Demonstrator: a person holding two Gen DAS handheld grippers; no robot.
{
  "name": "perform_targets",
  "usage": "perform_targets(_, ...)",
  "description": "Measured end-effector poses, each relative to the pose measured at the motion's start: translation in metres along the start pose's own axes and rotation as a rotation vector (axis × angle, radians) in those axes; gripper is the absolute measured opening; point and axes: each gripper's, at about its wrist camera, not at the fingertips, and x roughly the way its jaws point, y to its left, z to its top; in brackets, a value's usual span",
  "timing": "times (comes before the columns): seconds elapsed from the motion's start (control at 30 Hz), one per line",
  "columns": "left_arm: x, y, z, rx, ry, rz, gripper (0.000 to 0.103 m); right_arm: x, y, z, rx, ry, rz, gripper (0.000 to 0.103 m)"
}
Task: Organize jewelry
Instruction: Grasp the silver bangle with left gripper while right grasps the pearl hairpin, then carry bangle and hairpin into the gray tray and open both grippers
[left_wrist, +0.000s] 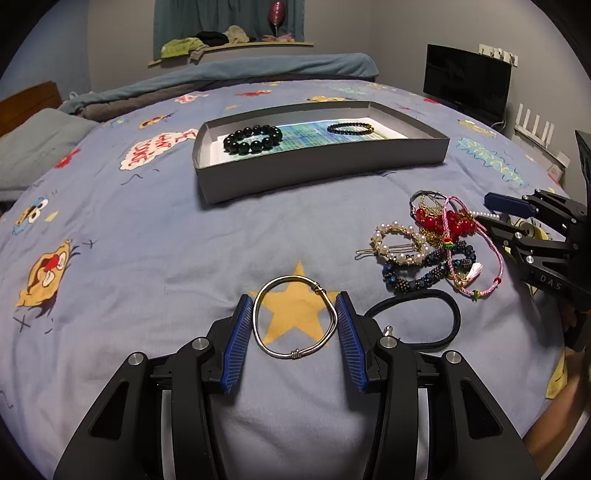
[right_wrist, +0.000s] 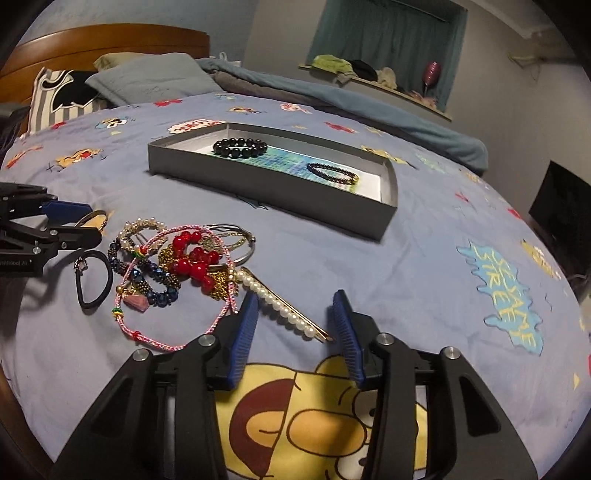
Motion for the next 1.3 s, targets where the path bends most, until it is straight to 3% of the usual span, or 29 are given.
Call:
perform_targets(0.13,0.0,0.0,0.0,0.002,-0.004,0.001,0.047,-0.001,0.001,0.0,-0.011,0.004,0.022,0.006)
perform_targets(0.4,-0.01,-0.001,0.005,-0.002,-0.048,0.0,0.047,-0.015,-0.017,0.002,0.114,-0.039,0.044,0.006)
perform_targets(0.5,-0.015,-0.001,0.012,-0.009,-0.075,0.006,0.047,-0.021,-0.032,0.006,0.216,-0.058,0.06,0.006)
perform_targets(0.6,-0.02,-0.002,0.029,-0.005,-0.116,0.02,0.047,-0.025,-0.037,0.013,0.242,-0.082,0.038,0.006)
perform_targets(1.13,-0.011,0.019,0.138,-0.068,-0.26,0.035,0.047,-0.016,-0.058,0.131,0.301,-0.274,-0.094,0.006)
perform_targets(1.3,0.009,0.032,0.155,-0.104,-0.271,0.046,0.047,0.013,-0.069,0.13,0.349,-0.241,-0.08,0.006)
